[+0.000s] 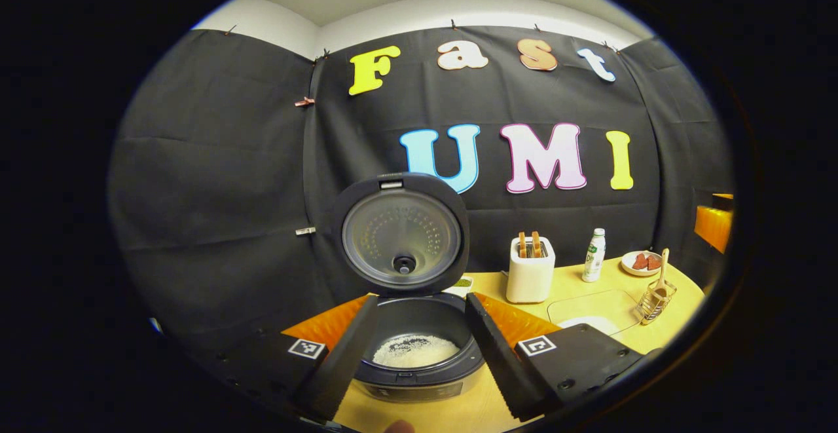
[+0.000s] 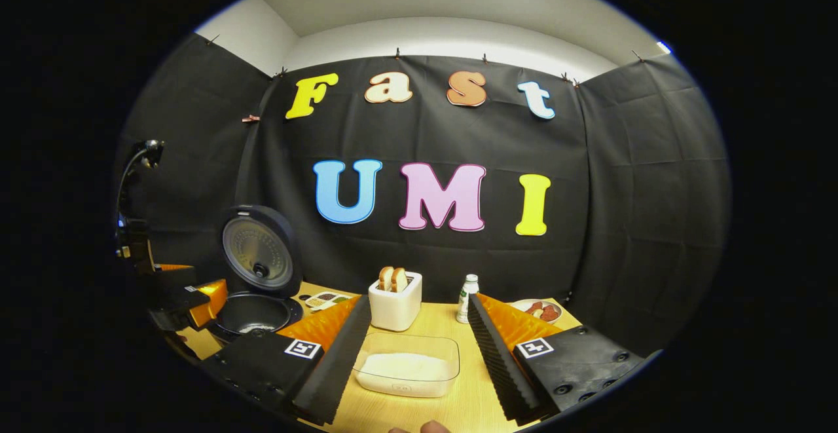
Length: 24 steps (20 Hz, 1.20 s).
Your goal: Close the left gripper, press the button to open the rice cooker; take a wooden spoon from the chopstick holder with the right hand, scoop a spoonful of rice and pour it into the rice cooker, then put the wooden spoon back into the chopstick holder.
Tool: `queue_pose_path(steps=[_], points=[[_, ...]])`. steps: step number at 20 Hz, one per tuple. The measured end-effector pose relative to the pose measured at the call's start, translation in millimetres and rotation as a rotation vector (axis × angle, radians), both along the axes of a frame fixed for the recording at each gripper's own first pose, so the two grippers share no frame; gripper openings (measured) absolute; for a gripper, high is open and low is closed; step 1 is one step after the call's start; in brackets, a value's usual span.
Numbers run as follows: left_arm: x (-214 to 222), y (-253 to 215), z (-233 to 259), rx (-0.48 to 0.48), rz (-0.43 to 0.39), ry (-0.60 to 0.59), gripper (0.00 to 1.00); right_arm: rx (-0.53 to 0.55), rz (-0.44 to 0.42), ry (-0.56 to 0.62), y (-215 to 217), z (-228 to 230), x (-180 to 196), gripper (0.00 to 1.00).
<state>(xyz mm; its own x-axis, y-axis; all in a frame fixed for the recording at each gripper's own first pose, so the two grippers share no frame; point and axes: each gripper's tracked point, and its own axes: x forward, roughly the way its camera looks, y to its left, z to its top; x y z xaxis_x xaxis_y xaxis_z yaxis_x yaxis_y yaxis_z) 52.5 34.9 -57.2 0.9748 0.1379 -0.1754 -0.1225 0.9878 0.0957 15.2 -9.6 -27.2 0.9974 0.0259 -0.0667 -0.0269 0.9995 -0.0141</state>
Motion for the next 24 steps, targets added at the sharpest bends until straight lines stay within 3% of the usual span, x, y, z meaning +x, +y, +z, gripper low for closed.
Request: queue_pose_path(steps=[8,16,24], points=[[-5.2,-10.9,13.5,0.014,0.008,-0.022,0.94,-0.010,-0.079,0.010,-60.9,-16.2,28.2,0.92],[-19.5,-27.1,23.0,0.026,0.054,-0.025,0.94,-0.024,-0.146,0.088,-148.5,-70.5,96.1,0.92],[-37.3,-42.5,20.5,0.025,0.147,0.017,0.94,0.018,-0.136,0.279,-198.7,-157.7,145.5,0.92]])
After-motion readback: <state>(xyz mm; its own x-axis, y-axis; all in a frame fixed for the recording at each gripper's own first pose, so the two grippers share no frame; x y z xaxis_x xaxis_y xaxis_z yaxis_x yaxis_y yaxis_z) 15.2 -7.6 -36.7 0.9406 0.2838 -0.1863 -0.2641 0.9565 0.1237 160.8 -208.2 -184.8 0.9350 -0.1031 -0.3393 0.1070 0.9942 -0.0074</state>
